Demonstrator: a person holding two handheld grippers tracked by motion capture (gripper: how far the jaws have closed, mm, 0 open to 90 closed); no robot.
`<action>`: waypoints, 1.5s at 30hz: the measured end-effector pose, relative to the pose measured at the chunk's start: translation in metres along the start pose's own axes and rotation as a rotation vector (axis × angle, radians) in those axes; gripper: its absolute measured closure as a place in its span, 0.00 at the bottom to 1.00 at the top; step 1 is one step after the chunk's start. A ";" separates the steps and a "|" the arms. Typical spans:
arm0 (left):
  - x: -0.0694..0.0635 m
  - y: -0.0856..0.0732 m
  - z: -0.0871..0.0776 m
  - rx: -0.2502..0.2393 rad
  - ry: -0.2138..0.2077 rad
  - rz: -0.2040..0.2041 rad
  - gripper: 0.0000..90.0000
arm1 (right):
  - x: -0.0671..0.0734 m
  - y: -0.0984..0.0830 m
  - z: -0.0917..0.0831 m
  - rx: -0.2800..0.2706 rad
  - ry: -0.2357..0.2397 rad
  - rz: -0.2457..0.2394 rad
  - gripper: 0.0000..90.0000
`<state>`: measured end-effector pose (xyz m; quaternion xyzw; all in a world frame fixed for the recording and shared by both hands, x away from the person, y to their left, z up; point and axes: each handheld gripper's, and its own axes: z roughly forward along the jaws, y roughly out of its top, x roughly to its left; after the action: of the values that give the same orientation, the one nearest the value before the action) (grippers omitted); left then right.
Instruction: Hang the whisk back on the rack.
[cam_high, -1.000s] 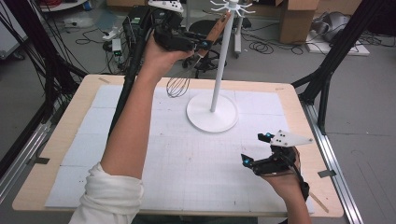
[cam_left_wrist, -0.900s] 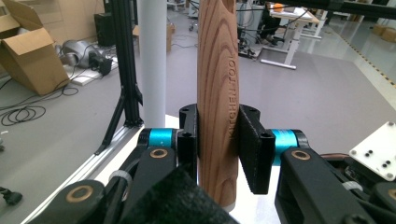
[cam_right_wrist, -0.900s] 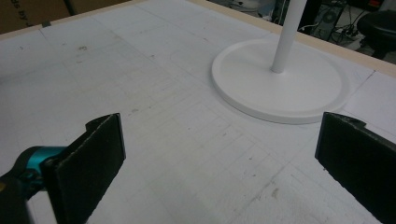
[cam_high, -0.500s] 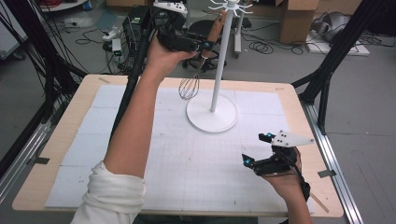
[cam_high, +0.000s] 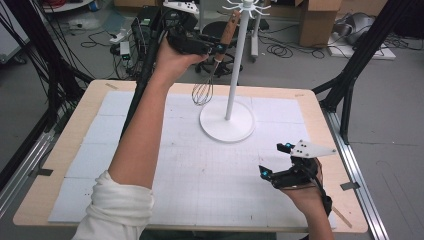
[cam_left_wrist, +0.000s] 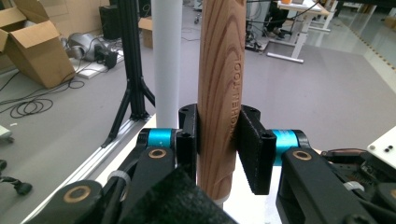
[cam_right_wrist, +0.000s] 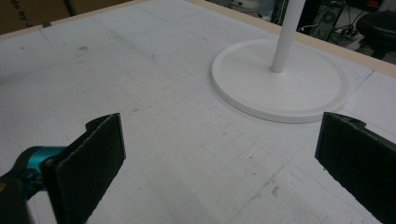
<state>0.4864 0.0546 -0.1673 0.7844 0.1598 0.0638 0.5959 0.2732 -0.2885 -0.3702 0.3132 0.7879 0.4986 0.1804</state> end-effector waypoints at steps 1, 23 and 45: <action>0.001 0.000 0.000 0.004 0.003 0.002 0.77 | 0.000 0.000 0.000 -0.001 0.001 0.001 0.00; -0.010 -0.003 -0.008 0.054 -0.033 0.018 0.60 | 0.001 0.001 0.002 0.001 0.007 -0.003 0.00; -0.036 -0.034 -0.040 0.059 -0.149 0.060 0.48 | 0.004 0.002 0.006 0.009 0.011 -0.012 0.00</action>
<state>0.4347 0.0870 -0.1854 0.8086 0.0933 0.0181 0.5806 0.2741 -0.2812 -0.3711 0.3068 0.7928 0.4957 0.1778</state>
